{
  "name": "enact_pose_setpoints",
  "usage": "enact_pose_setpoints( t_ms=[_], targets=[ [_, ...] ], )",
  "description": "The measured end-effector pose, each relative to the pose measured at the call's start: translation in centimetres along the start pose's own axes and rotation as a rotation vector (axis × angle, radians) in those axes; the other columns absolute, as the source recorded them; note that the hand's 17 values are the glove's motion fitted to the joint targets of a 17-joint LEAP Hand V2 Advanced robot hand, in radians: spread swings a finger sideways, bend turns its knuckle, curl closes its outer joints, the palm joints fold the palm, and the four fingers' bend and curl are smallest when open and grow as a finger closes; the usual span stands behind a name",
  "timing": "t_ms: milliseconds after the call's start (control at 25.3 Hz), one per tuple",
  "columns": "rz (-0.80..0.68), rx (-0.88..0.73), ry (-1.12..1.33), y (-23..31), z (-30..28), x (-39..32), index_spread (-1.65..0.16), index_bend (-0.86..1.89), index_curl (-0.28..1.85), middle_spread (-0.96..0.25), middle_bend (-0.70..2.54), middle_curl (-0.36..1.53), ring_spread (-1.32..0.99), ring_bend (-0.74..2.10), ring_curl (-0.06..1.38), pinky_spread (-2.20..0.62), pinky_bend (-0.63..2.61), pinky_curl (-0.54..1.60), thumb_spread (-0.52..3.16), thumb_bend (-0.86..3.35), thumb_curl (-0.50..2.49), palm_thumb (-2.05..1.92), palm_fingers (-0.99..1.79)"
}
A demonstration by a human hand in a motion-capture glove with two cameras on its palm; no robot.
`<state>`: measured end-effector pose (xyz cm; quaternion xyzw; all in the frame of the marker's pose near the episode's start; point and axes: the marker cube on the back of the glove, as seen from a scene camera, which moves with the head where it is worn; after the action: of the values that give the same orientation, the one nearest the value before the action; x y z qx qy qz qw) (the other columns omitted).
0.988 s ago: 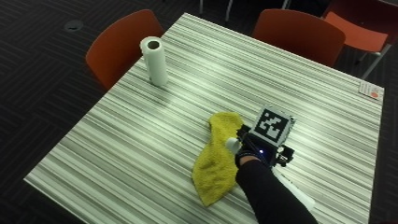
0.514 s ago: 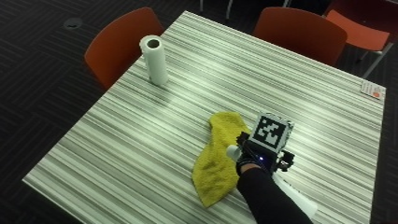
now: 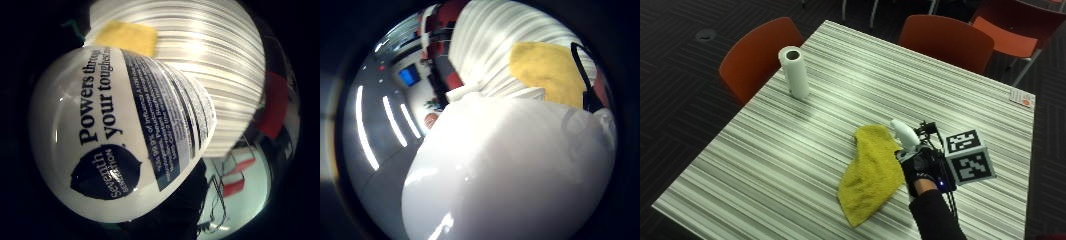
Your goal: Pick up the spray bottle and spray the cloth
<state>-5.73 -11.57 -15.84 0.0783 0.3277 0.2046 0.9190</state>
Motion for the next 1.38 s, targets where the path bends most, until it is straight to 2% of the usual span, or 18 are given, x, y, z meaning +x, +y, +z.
enact_pose_setpoints(
  t_ms=[198,316,751,949,1186,1384],
  targets=[
    [-0.248,0.079,-0.326,1.6,-0.7,1.0,-0.18,0.51,0.65,-0.13,0.58,0.59,-0.13,0.42,0.5,0.08,0.12,0.21,0.52,-0.01,0.8,1.22,0.84],
    [-0.333,0.163,-0.47,2.5,-1.1,1.6,-0.18,0.51,0.66,-0.13,0.58,0.6,-0.13,0.42,0.5,0.08,0.11,0.21,0.52,-0.01,0.8,1.22,0.83],
    [-0.322,0.212,-0.501,2.7,-0.2,1.2,-0.19,0.51,0.67,-0.12,0.59,0.61,-0.15,0.41,0.51,0.06,0.11,0.21,0.52,-0.01,0.81,1.23,0.81],
    [-0.345,0.163,-0.544,3.5,2.1,-3.3,-0.19,0.51,0.68,-0.12,0.59,0.61,-0.15,0.41,0.51,0.05,0.11,0.2,0.52,-0.01,0.82,1.23,0.81],
    [-0.406,0.032,-0.6,5.2,6.1,-10.0,-0.19,0.51,0.68,-0.11,0.59,0.61,-0.16,0.4,0.52,0.04,0.11,0.2,0.52,-0.01,0.82,1.23,0.8],
    [-0.479,-0.012,-0.571,4.4,9.0,-12.8,-0.19,0.52,0.69,-0.11,0.59,0.61,-0.17,0.39,0.52,0.04,0.11,0.2,0.53,-0.01,0.83,1.24,0.79]
  ],
)
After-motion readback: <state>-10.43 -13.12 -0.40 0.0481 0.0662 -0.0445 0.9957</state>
